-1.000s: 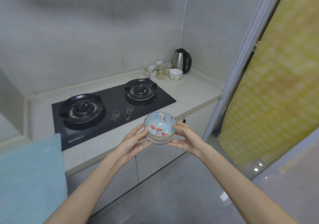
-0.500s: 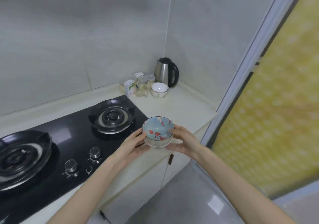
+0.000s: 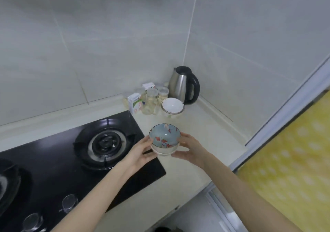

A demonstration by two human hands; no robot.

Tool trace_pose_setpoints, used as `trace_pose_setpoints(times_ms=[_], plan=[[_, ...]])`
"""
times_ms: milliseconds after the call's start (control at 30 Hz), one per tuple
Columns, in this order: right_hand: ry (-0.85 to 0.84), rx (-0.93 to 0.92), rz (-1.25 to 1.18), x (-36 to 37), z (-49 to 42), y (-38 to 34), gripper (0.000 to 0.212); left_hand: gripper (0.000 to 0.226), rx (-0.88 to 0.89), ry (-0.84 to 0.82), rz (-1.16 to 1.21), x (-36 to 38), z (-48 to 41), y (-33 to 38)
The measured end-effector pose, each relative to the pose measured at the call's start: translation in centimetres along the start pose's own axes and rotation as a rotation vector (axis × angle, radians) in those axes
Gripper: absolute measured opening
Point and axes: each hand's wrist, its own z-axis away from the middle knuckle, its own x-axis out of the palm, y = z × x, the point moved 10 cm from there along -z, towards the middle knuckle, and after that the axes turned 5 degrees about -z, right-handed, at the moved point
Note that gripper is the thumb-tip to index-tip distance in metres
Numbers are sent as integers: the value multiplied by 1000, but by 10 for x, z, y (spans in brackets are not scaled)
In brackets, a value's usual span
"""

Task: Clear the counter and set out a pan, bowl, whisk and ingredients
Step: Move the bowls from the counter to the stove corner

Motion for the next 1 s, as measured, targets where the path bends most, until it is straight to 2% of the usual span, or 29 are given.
trace_pose_setpoints(times_ms=[100, 200, 367, 533, 833, 1000], plan=[[-44, 49, 36, -4, -42, -8, 42, 35, -3, 87, 50, -6, -35, -4], [-83, 138, 41, -8, -80, -11, 47, 35, 6, 200, 79, -12, -64, -8], [-133, 216, 102, -8, -120, -14, 33, 23, 34, 343, 165, -13, -89, -10], [-109, 266, 65, -8, -147, -13, 42, 26, 93, 388, 210, -14, -108, -6], [-87, 301, -44, 5, -182, -12, 36, 35, 203, 481, 195, -21, -129, 12], [-78, 345, -116, 18, -193, -8, 41, 32, 247, 544, 207, -31, -138, 22]])
